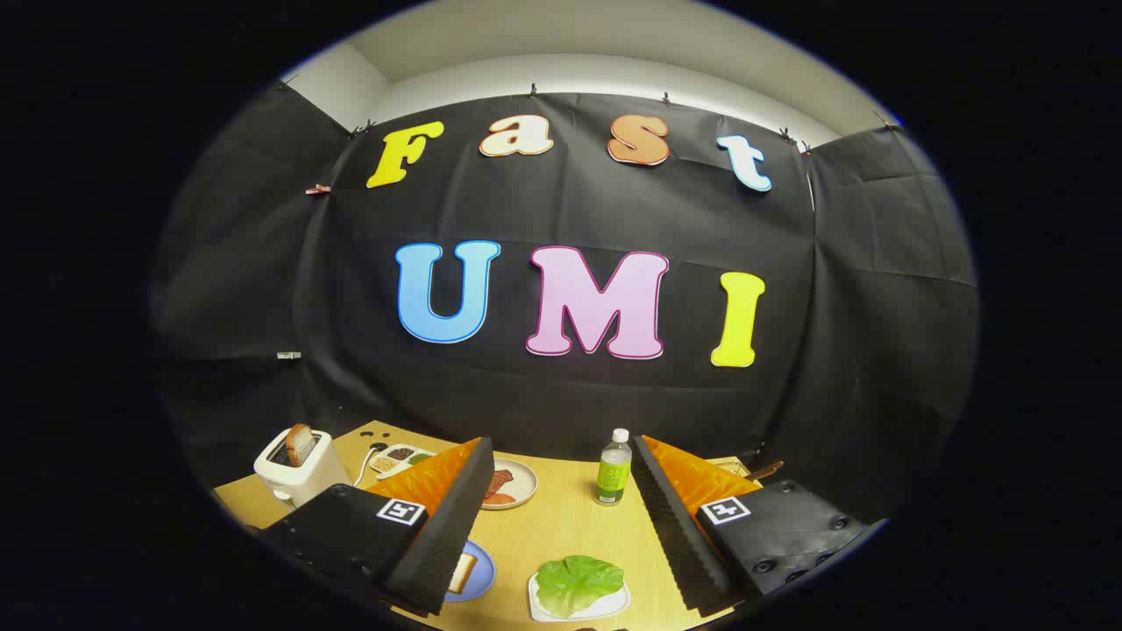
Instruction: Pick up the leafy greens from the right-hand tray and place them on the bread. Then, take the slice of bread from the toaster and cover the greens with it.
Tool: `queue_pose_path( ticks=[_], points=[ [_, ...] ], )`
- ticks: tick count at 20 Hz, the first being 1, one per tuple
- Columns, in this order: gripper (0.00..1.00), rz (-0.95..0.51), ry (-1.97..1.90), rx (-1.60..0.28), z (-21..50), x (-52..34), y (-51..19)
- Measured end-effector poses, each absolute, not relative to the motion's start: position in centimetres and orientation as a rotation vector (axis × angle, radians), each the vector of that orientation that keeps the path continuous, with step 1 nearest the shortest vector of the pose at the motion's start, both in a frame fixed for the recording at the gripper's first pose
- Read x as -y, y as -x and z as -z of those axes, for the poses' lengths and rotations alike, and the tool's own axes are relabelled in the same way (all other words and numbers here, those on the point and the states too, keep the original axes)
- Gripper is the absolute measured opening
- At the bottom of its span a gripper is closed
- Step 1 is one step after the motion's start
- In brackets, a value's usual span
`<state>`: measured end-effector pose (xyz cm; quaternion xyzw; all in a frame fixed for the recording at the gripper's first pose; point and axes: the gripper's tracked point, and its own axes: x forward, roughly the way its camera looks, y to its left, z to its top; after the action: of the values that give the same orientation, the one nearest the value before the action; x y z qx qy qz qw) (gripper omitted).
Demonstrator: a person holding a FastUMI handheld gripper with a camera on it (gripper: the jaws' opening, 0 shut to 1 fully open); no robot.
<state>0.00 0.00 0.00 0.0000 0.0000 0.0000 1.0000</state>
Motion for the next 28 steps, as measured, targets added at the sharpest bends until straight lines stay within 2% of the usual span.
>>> queue_pose_path(
  ticks=[16, 22, 28],
  points=[
    [0.98, 0.019, -0.004, -0.090, 3.5, 0.9, 0.7],
    [0.98, 0.008, -0.033, -0.219, 9.2, 1.2, -0.3],
    [0.98, -0.034, -0.006, -0.391, 18.4, 0.9, -1.3]
  ],
)
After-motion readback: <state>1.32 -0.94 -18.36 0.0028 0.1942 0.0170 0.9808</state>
